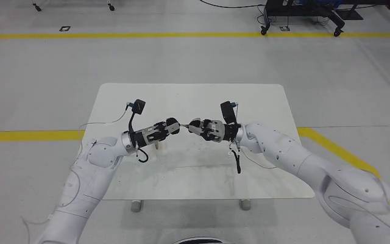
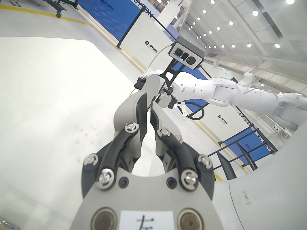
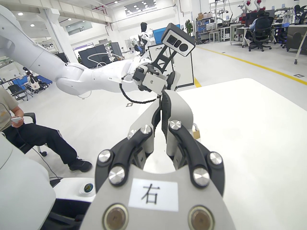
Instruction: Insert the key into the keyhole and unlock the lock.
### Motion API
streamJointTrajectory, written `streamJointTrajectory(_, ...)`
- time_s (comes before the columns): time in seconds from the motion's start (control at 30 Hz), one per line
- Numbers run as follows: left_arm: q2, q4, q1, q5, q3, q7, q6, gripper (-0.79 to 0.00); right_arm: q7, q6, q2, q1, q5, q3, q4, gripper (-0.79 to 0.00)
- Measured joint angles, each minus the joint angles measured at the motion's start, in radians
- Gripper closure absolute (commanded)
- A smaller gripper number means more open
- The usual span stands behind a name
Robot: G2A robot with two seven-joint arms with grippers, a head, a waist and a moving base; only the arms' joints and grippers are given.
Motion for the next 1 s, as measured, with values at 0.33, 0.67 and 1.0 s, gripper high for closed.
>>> streamJointTrajectory(0.33,0.004,-0.005,-0.005,0.049,0.009,0.009,-0.004,-0.785,0.084,0.000,0.008,0.003,0.068,0.000,-0.012,0.000)
streamJointTrajectory(0.67,0.038,-0.046,0.060,0.165,-0.133,0.076,-0.020,-0.785,-0.003,0.000,0.034,-0.010,0.048,0.000,0.010,0.000)
streamJointTrajectory(1.0,0.087,-0.441,0.366,0.781,-0.345,0.081,0.270,-0.785,-0.078,0.000,0.053,-0.023,0.025,0.000,0.043,0.000)
